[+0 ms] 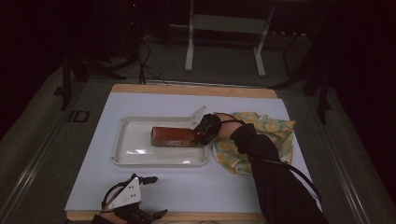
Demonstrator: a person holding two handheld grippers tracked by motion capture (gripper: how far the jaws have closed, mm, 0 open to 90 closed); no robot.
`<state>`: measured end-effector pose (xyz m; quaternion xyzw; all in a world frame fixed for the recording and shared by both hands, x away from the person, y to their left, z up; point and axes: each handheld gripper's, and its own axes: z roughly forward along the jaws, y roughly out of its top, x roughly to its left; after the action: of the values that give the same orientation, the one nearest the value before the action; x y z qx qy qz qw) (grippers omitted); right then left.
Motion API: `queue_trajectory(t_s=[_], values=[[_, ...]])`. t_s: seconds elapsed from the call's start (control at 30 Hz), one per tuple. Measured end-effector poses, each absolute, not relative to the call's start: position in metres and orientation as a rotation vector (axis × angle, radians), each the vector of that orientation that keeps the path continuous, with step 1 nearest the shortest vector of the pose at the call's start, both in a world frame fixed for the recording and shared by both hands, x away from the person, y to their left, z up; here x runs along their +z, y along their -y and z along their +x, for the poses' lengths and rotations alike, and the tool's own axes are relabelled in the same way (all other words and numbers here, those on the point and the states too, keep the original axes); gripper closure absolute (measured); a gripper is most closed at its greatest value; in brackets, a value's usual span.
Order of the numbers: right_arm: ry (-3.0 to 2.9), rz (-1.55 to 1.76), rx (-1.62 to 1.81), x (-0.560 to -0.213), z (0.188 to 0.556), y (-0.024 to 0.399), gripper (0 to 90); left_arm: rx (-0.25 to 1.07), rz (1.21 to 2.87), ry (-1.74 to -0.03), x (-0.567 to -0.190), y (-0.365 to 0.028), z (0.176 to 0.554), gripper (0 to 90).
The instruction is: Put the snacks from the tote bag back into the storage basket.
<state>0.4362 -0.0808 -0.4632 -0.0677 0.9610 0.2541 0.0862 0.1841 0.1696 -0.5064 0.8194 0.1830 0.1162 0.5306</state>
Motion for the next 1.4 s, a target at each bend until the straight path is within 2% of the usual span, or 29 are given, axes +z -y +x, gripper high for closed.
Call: queue_trajectory(t_s=[0.77,0.93,1.4], values=[[-2.953,-0.148,0.703,-0.472,0.441,0.072,41.0,0.272,1.956,-0.426,-0.506,-0.170,0.183,0.0],[-2.960,-0.124,0.635,-0.473,0.442,0.069,37.0,0.265,1.961,-0.424,-0.506,-0.169,0.183,0.0],[-2.920,-0.101,0.710,-0.448,0.437,0.077,35.1,0.263,1.961,-0.423,-0.506,-0.169,0.183,0.0]])
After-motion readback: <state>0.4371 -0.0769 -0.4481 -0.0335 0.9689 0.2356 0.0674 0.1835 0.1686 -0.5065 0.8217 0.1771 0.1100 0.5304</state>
